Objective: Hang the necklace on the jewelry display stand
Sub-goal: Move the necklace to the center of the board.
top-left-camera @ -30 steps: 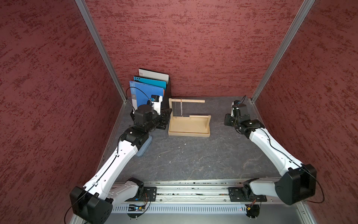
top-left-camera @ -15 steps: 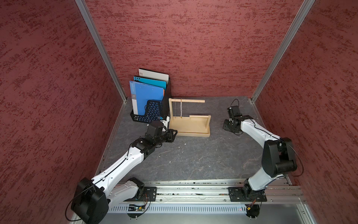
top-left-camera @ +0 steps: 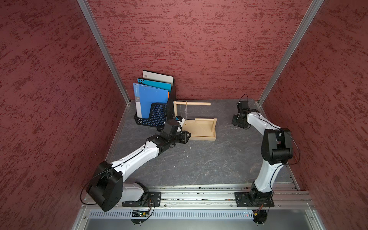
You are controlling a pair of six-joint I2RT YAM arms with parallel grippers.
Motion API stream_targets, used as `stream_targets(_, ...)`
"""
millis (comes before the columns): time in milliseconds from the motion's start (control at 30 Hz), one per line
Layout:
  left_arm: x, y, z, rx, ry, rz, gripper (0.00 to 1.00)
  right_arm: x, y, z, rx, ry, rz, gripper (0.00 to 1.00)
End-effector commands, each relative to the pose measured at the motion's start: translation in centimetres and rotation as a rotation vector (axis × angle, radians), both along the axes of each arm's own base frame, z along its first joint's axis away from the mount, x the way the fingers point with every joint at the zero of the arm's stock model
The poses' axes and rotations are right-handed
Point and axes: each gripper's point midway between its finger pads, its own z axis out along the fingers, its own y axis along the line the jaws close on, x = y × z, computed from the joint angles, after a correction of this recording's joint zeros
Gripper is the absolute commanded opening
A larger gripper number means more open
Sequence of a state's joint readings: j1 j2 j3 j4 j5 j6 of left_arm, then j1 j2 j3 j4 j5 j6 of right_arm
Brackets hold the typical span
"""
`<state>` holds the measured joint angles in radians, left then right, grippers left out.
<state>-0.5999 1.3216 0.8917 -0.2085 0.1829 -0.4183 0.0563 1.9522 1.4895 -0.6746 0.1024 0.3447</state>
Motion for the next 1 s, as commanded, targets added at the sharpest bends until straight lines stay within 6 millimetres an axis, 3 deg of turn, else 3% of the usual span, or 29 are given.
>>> stream_targets(0, -0.1, -0.1, 0.5, 0.004, -0.033, 0.006, 0.36, 1.0, 1.1, -1.4, 0.022, 0.043, 0.073, 0.29)
stream_targets(167, -0.3, -0.1, -0.3, -0.011, -0.021, 0.016, 0.36, 1.6, 1.9, -3.5, 0.053, 0.102, 0.125, 0.28)
stream_targets(367, 0.2, -1.1, -0.8, -0.016, -0.004, -0.015, 0.36, 1.8, 2.2, -4.0, 0.05, 0.12, 0.165, 0.23)
stream_targets(767, 0.5, -1.7, -0.6, -0.006, -0.001, -0.032, 0.36, 1.2, 2.3, -7.2, 0.03, 0.214, 0.241, 0.33)
stream_targets(967, 0.5, -1.8, -0.2, -0.01, -0.011, -0.027, 0.36, -0.9, 2.0, -8.4, 0.019, 0.301, 0.246, 0.21)
